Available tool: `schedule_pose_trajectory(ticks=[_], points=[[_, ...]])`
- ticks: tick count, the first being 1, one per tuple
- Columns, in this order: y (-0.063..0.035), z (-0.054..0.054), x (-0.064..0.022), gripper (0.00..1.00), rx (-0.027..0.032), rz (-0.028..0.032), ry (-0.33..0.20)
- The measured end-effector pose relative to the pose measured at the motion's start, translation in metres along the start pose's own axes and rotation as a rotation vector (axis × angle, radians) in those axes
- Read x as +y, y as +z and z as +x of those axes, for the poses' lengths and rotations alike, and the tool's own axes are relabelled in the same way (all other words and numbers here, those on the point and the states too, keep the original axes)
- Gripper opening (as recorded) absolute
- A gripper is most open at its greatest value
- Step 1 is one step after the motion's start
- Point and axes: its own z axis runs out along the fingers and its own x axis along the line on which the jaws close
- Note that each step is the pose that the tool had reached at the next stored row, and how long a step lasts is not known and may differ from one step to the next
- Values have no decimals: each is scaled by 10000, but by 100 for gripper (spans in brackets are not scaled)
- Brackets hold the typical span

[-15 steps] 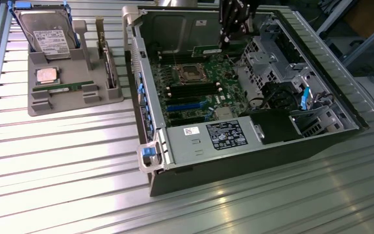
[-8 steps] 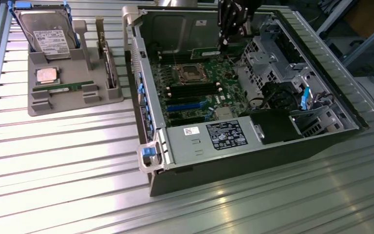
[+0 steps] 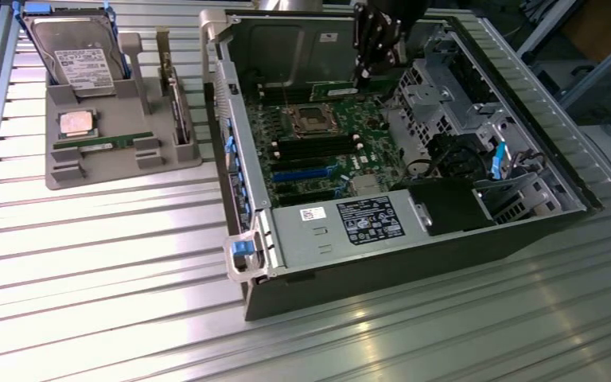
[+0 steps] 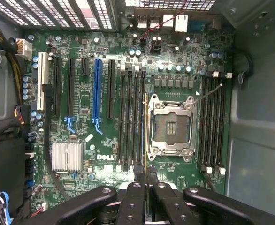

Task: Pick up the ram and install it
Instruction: 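Insert the ram into the slot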

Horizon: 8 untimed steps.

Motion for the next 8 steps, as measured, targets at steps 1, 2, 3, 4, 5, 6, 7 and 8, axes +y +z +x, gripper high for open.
schedule_pose_trajectory(ticks=[1, 2, 3, 4, 5, 6, 7, 8], points=[[12, 0, 1, 12, 0, 0, -1], [26, 0, 3, 12, 0, 0, 0], [38, 0, 5, 12, -1, 0, 0], [57, 0, 6, 12, -1, 0, 0], [87, 0, 5, 12, 0, 0, -1], [120, 1, 4, 12, 0, 0, 0], [140, 0, 3, 12, -1, 0, -1], [160, 1, 3, 12, -1, 0, -1]])
